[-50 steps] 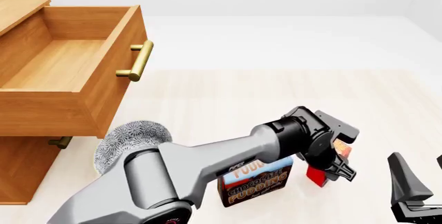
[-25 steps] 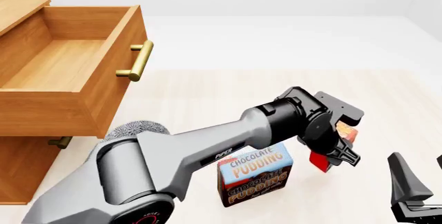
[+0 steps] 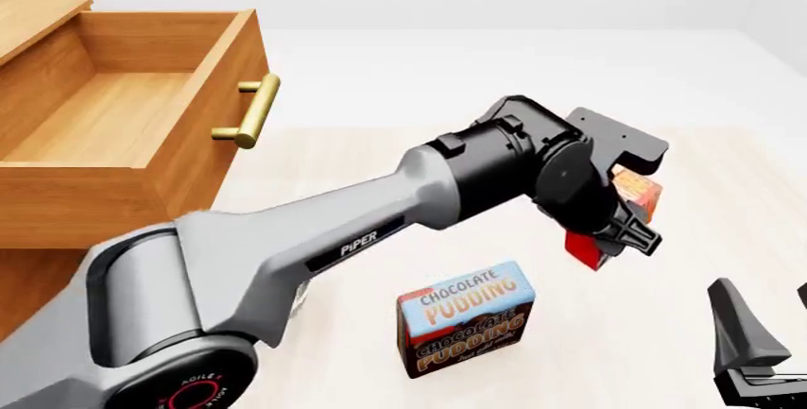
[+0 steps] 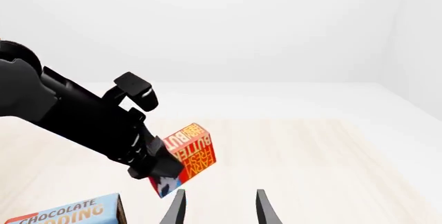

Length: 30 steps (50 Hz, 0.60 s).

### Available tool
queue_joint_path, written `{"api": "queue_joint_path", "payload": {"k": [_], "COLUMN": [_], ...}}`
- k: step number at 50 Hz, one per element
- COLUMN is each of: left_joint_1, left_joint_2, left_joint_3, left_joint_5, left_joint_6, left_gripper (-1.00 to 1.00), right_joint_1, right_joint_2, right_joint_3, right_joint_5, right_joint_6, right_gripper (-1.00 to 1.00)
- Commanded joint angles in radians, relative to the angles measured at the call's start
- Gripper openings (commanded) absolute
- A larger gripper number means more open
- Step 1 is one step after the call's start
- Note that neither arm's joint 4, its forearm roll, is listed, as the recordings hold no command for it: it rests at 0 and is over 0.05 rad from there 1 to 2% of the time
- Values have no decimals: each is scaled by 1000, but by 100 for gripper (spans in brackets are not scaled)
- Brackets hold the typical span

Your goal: Put the butter at the back in the top drawer of the cabinet and close it.

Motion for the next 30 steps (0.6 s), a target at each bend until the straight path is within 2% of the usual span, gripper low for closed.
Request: {"api": "queue_joint_path", "payload": {"k": [1, 19, 30], "left_joint_1": [20, 64, 68], "left_joint_2": [-91, -193, -255], "left_joint_3": [5, 20, 11], "left_joint_5": [12, 46, 74], "left_joint_6": [47, 96, 103], "left_gripper": [-100, -100, -100], "right_joint_1": [0, 0, 0], "right_joint_2": [0, 0, 0], "right_joint_3": [0, 0, 0], "right_joint_5": [0, 0, 0], "right_joint_6": [0, 0, 0], "right_gripper": [100, 100, 100]}}
